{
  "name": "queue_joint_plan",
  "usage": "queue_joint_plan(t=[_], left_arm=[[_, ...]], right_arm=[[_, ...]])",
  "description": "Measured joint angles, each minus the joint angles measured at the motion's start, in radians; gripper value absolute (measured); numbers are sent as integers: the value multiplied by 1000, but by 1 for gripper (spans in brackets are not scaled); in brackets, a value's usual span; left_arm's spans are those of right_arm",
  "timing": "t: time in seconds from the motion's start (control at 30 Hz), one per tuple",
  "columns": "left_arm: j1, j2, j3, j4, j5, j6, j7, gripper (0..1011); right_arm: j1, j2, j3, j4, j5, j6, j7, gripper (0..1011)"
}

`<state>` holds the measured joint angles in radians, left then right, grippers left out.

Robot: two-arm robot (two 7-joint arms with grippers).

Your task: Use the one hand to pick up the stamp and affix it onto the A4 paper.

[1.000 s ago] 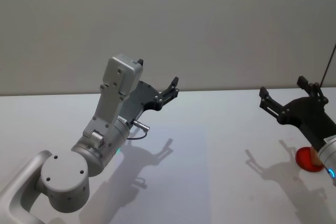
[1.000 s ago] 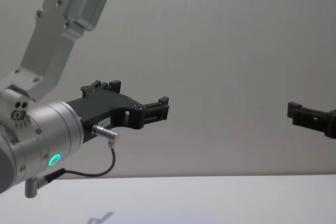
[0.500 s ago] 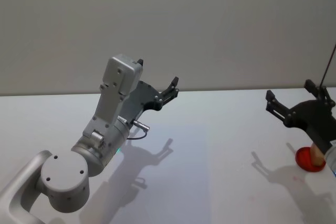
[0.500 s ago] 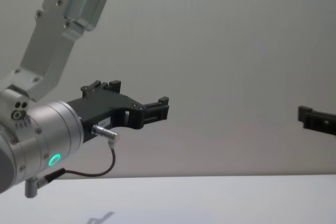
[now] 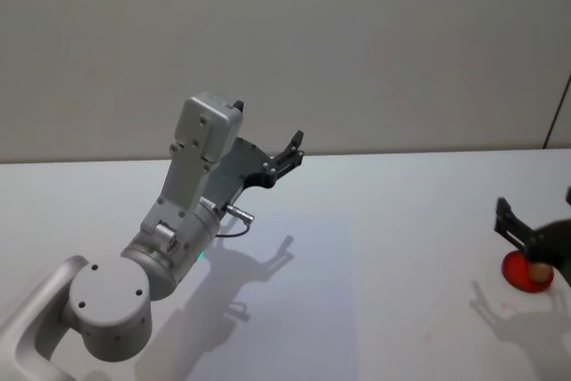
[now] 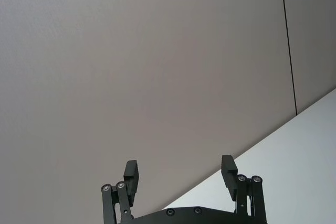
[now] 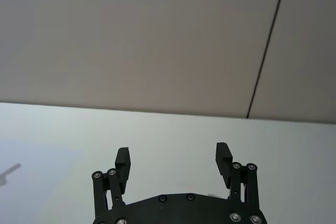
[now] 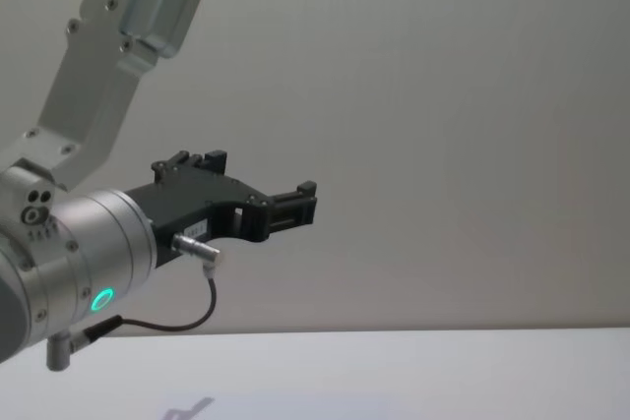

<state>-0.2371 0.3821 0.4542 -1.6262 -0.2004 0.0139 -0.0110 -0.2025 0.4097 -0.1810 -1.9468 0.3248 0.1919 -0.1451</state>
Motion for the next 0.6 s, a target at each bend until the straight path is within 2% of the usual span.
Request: queue_joint_plan(t=[0.13, 0.23, 0.37, 0.6], left_arm=[[0, 0, 0, 0, 0, 0, 0, 1001], [0, 0, 0, 0, 0, 0, 0, 1001], [0, 0, 0, 0, 0, 0, 0, 1001], [0, 0, 0, 0, 0, 0, 0, 1001]], right_arm=[[-60, 14, 16, -25, 22, 2, -53, 1001], [-83, 18, 23, -31, 33, -5, -74, 1001], [-124, 21, 40, -35, 55, -38, -112, 1001], [-156, 17, 62, -20, 84, -102, -146, 1001]])
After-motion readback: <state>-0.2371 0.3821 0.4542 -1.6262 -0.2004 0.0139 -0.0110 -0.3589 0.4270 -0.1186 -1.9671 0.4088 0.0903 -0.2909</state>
